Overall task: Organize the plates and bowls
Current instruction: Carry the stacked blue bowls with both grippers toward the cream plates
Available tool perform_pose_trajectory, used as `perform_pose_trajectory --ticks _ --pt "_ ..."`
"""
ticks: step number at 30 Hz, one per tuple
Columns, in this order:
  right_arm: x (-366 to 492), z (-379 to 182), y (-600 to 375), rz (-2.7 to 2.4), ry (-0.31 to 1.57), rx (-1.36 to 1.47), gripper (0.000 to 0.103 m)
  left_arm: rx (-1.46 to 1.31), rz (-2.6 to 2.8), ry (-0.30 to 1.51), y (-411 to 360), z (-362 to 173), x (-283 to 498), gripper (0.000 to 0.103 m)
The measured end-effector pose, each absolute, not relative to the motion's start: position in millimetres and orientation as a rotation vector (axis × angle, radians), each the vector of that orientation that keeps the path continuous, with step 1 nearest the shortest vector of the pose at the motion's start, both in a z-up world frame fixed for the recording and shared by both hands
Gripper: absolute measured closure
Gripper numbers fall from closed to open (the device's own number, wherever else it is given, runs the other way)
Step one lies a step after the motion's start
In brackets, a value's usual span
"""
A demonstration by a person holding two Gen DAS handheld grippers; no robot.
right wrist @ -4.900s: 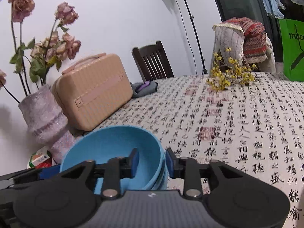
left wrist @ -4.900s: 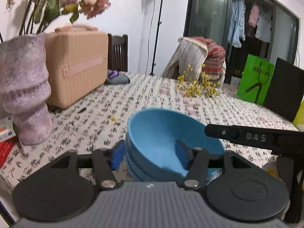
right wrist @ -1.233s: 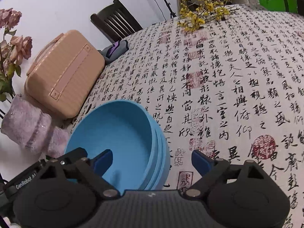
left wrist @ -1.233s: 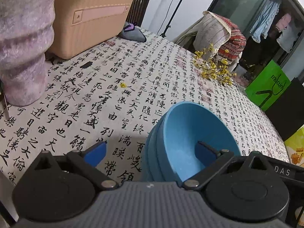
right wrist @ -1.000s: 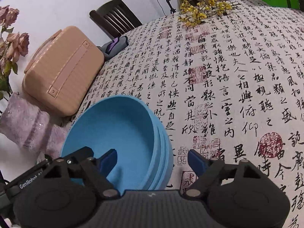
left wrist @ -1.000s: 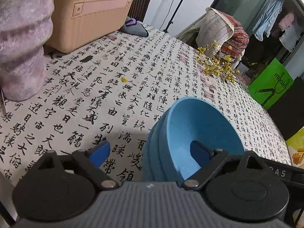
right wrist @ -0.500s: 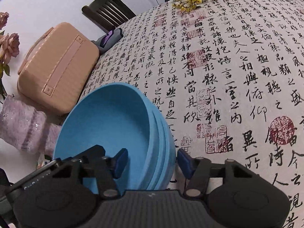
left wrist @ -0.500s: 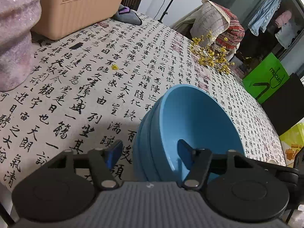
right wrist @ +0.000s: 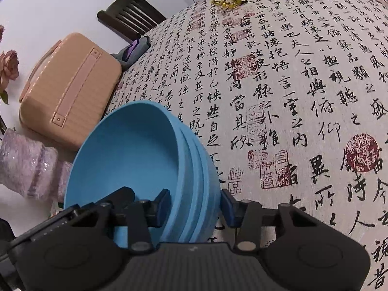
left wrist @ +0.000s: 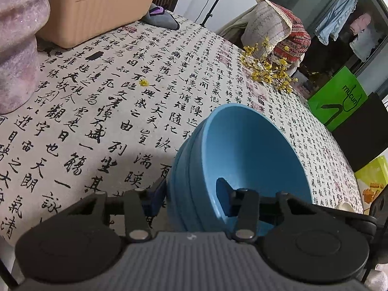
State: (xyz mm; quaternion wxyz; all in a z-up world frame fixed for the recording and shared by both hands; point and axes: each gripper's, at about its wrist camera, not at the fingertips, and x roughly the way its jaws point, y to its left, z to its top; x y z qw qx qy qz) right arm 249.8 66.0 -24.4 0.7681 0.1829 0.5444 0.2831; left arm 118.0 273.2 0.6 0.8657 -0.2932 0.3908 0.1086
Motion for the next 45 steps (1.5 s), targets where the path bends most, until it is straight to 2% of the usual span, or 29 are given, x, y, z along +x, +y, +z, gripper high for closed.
perform_pose_trajectory --ticks 24,45 --pt "242 -18 53 0.599 1.184 0.409 0.06 -0.584 0.231 0.816 262 3 120 0.057" --pt "240 -5 11 0.588 1.145 0.438 0.06 -0.531 0.199 0.793 219 19 126 0.057"
